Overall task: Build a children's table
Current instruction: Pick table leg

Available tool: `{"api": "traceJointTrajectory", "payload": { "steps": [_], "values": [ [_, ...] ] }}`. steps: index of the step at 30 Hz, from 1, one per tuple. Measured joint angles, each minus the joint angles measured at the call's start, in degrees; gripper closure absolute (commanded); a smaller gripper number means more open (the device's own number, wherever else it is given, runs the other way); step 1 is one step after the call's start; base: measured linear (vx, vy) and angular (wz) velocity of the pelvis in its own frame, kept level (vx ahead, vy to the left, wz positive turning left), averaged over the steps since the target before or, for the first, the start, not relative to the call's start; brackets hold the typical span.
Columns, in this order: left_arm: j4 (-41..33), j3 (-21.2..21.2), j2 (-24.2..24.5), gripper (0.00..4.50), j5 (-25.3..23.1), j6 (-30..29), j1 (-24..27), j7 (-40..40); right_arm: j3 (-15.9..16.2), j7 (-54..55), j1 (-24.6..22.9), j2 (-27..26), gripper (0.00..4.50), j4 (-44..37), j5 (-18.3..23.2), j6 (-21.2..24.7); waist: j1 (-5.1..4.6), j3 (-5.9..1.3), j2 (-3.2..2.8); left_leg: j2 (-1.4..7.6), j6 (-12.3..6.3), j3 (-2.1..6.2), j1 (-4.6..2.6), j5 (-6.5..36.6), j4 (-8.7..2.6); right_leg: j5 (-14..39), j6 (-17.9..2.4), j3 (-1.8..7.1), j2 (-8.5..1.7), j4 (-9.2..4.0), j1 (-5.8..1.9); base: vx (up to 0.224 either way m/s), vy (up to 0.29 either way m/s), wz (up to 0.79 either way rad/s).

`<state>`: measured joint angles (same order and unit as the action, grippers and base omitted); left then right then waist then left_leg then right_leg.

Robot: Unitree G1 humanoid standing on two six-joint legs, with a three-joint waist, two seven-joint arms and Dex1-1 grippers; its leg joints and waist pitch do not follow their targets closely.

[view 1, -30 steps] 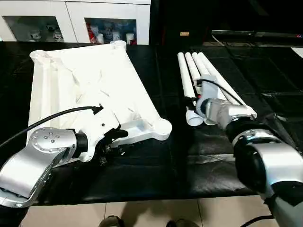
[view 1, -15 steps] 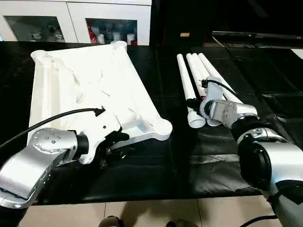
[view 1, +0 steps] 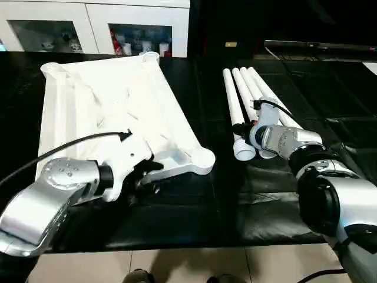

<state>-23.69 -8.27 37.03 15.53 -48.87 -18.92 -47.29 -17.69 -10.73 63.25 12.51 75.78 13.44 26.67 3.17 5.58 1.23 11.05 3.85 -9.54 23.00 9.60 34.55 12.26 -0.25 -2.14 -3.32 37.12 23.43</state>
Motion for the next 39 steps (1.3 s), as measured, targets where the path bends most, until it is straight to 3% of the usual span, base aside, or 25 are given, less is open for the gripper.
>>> {"api": "traceJointTrajectory", "payload": {
  "steps": [6,11,12,14,17,19,27,34,39],
  "values": [
    [5.7,3.0,-7.4,2.18,-0.4,1.2,-4.4,7.1,-1.8,-3.9,0.0,0.2,2.67,-0.3,0.9,-1.5,0.4,-0.02,-0.07,0.03,-0.05,0.02,0.07,0.0,0.15,-0.1,-0.1,-0.03,0.01,0.04,0.0,0.0,0.0,0.0],
    [10.6,5.2,-13.5,2.18,-0.6,2.6,-8.0,13.0,-3.4,-10.0,0.0,0.1,2.67,-3.5,4.2,-2.6,0.49,-0.02,-0.11,0.04,-0.13,0.03,0.1,0.0,0.25,-0.1,-0.1,-0.04,0.0,0.04,-0.02,0.0,0.0,0.0],
    [11.9,6.0,-15.6,1.91,-0.6,2.8,-9.2,14.9,-3.8,-12.6,0.0,-0.3,2.67,-5.4,5.3,-3.2,0.53,-0.02,-0.11,0.04,-0.16,0.03,0.09,-0.1,0.27,-0.2,-0.1,-0.04,0.0,0.05,-0.04,0.0,0.0,0.0],
    [13.5,7.5,-18.0,1.84,0.0,2.9,-10.4,17.1,-4.4,-16.0,-0.2,-0.4,2.67,-8.2,7.2,-2.8,0.58,-0.03,-0.1,0.05,-0.23,0.03,0.1,-0.1,0.28,-0.2,-0.2,-0.05,0.0,0.04,-0.05,0.0,0.0,0.0],
    [17.1,12.6,-24.6,1.57,2.8,2.7,-13.5,21.9,-5.0,-24.9,-5.6,-1.4,2.67,-20.7,13.4,2.5,1.0,-0.07,-0.03,0.05,-0.65,0.04,0.09,-0.3,0.29,-0.2,-0.2,-0.09,0.0,0.01,-0.11,0.0,0.0,0.0],
    [18.6,16.2,-28.9,1.4,6.1,2.4,-16.0,24.7,-5.0,-30.0,-10.7,-3.2,2.67,-30.0,18.3,6.7,1.82,-0.07,-0.02,0.05,-0.81,0.03,0.08,-0.3,0.33,-0.2,-0.2,-0.08,-0.01,0.0,-0.12,0.0,0.0,0.0],
    [22.0,27.3,-39.6,0.6,21.9,-1.1,-23.4,29.5,-3.9,-36.7,-23.9,-5.7,2.68,-56.0,32.3,17.5,3.34,-0.07,-0.03,0.05,-0.84,0.02,0.0,-0.5,0.38,-0.5,-0.4,-0.09,-0.04,-0.08,-0.26,0.0,0.0,0.0],
    [23.5,31.1,-43.2,0.05,30.0,-3.7,-26.9,31.2,-1.2,-37.9,-30.0,-7.3,2.68,-67.4,36.5,23.3,3.39,-0.14,-0.15,0.03,-0.7,0.06,-0.07,-0.7,0.4,-0.9,-0.3,-0.09,-0.09,-0.12,-0.35,0.0,0.0,0.0],
    [23.5,32.1,-43.0,0.01,33.4,-4.6,-28.2,31.3,0.2,-36.8,-31.9,-7.2,2.68,-71.2,37.5,24.1,3.35,-0.16,-0.17,0.04,-0.57,0.1,-0.08,-0.8,0.38,-1.0,-0.2,-0.1,-0.09,-0.14,-0.36,0.0,0.0,0.0]
  ]
}}
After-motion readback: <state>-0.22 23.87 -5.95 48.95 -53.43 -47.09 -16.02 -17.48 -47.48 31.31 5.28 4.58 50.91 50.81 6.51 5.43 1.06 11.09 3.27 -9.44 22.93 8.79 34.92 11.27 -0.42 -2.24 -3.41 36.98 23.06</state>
